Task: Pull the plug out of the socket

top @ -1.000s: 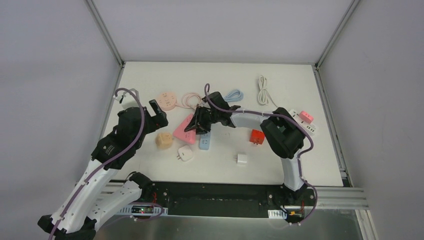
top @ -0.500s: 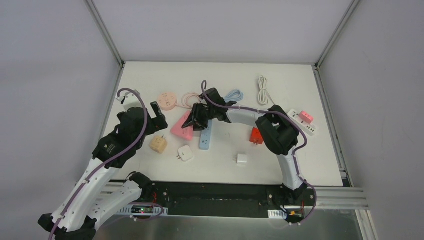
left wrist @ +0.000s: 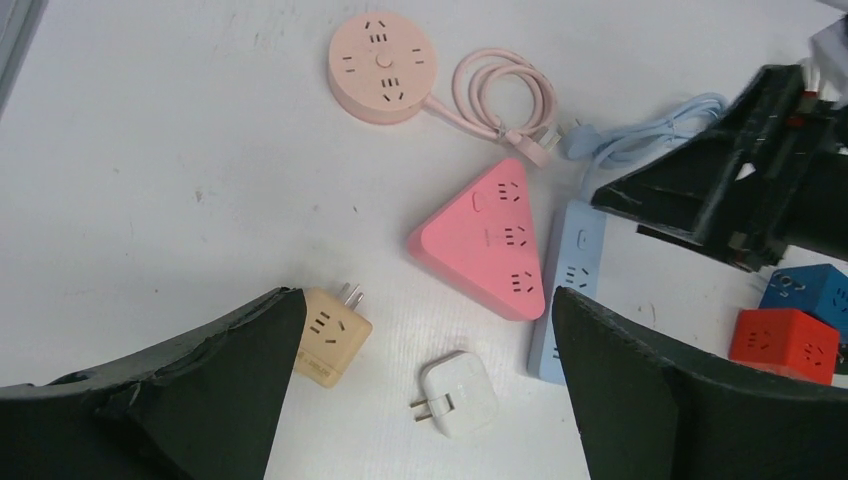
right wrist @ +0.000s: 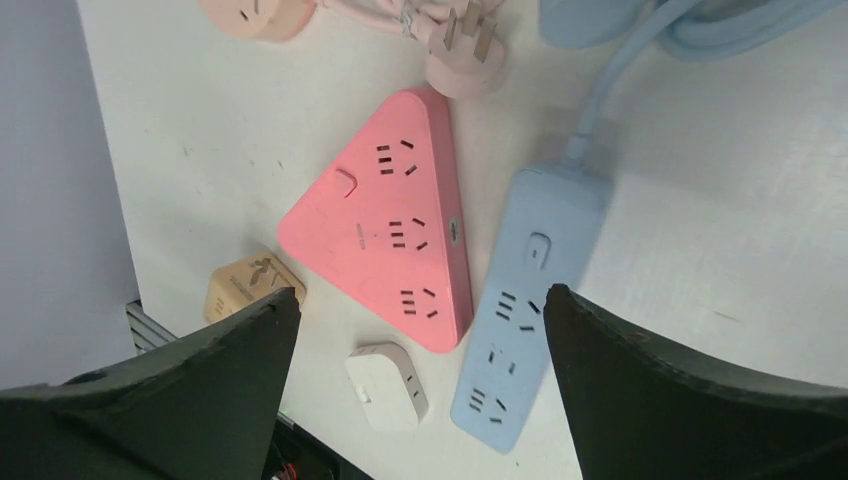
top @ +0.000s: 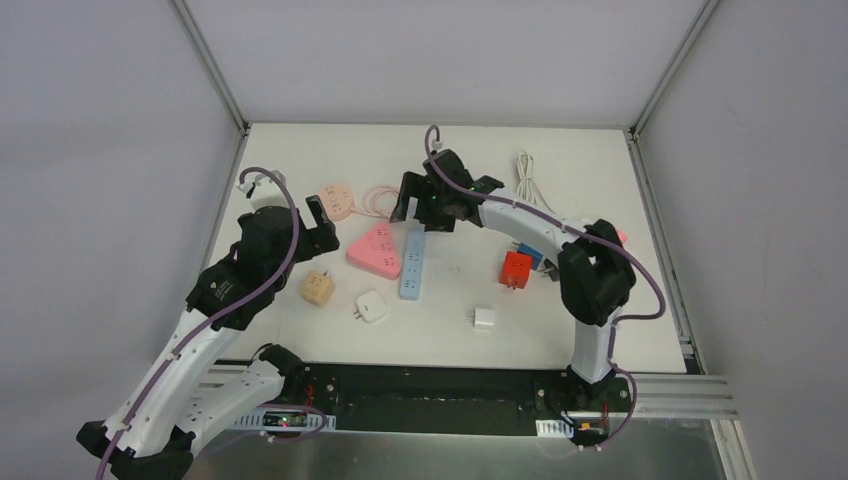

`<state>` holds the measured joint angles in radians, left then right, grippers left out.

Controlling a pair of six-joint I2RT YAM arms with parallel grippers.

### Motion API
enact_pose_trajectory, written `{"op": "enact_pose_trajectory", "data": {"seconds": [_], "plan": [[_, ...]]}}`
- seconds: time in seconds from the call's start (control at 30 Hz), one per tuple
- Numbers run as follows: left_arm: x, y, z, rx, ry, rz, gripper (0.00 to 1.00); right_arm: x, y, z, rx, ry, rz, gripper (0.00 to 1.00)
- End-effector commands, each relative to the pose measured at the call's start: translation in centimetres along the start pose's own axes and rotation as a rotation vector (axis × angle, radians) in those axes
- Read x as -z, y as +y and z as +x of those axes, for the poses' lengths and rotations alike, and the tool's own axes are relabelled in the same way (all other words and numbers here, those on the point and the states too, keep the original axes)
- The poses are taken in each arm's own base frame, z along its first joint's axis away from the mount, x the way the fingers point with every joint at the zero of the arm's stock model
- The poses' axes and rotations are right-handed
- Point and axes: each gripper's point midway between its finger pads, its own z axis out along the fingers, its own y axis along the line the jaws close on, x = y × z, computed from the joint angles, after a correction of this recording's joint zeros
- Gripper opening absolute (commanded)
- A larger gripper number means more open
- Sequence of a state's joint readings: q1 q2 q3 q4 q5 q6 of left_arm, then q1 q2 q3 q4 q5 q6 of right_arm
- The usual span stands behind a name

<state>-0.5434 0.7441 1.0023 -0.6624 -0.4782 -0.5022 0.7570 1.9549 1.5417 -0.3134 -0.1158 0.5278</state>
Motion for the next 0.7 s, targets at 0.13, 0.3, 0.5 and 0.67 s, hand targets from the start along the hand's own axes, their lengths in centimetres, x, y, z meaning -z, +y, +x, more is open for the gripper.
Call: {"op": "enact_pose_trajectory", "data": {"seconds": [0.13,0.3,0.5,0.67], "plan": [[0.1,-2.4,-2.3,0.011,-0.048,0.095,0.99,12.2,-4.8,-6.6,0.024,-0.228,0.107,0.93],[-0.5,-3.7,-1.8,0.011,-0.021,0.137,0.99,18.6,-13.9,-9.2,-0.020,-0.359,0.389,0.93],[-1.0,-4.9,-1.7,0.014,-0.010,0.178,0.99,25.1,-25.5,-9.2,-0.232,-0.409,0.671,0.93],[-1.4,-5.7,-1.4,0.010,0.010,0.202,0.99,28.2,-31.7,-7.4,-0.385,-0.417,0.765,0.93]]}}
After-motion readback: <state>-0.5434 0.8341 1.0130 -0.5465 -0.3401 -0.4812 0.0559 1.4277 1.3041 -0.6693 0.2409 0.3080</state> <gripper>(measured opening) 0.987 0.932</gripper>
